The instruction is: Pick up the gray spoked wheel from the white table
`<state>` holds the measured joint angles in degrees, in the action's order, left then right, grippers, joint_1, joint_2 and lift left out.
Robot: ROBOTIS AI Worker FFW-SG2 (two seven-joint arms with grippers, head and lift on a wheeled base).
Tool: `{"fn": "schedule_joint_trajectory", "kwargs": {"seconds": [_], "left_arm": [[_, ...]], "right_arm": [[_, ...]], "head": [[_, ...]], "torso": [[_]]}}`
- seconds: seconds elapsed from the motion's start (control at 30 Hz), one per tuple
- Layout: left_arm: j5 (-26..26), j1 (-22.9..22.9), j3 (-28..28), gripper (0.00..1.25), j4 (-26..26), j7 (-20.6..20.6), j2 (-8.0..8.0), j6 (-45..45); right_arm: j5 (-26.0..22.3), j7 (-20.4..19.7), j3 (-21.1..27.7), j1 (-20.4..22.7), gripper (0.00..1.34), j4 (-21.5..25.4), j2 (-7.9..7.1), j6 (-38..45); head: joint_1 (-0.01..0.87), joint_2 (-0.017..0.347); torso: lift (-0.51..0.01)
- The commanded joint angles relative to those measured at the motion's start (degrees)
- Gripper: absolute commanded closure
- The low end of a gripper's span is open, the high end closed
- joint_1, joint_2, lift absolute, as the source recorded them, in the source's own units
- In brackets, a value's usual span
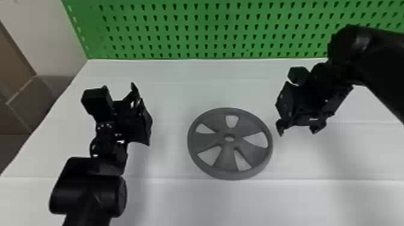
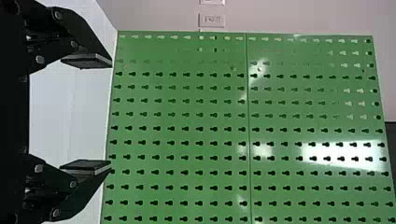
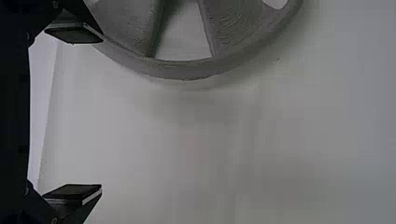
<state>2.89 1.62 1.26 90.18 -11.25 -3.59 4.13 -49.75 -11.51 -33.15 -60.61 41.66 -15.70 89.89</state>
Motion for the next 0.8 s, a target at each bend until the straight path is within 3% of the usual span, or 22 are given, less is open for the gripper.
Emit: {"fn": "schedule_joint_trajectory", "kwargs": {"seconds": [0.0,0.17,0.43,0.63,0.77], "left_arm": [[0.1,0.0,-0.1,0.48,0.0,0.0,-0.01,0.0],[0.2,-0.1,-0.2,0.48,0.0,0.0,-0.1,0.0],[0.3,-0.2,-0.3,0.48,0.0,0.0,-0.1,0.0],[0.3,0.0,-0.2,0.48,0.0,0.0,-0.1,0.0],[0.2,0.0,-0.1,0.48,0.0,-0.1,-0.1,0.0]], "right_arm": [[-3.5,0.0,-5.6,-0.7,0.16,0.0,-0.2,-1.2],[-6.1,0.2,-9.7,-1.2,0.16,0.8,-0.29,-2.4],[-6.3,5.7,-15.5,-1.3,0.16,4.0,-0.29,-4.1],[-6.7,6.0,-14.7,-0.7,0.16,4.2,0.59,-4.5],[-4.2,6.0,-12.4,-0.3,0.16,4.1,1.9,-5.0]], "head": [[0.779,0.084],[0.779,0.084],[0.779,0.084],[0.779,0.084],[0.779,0.084]], "torso": [[-0.076],[-0.076],[-0.076],[-0.076],[-0.076]]}}
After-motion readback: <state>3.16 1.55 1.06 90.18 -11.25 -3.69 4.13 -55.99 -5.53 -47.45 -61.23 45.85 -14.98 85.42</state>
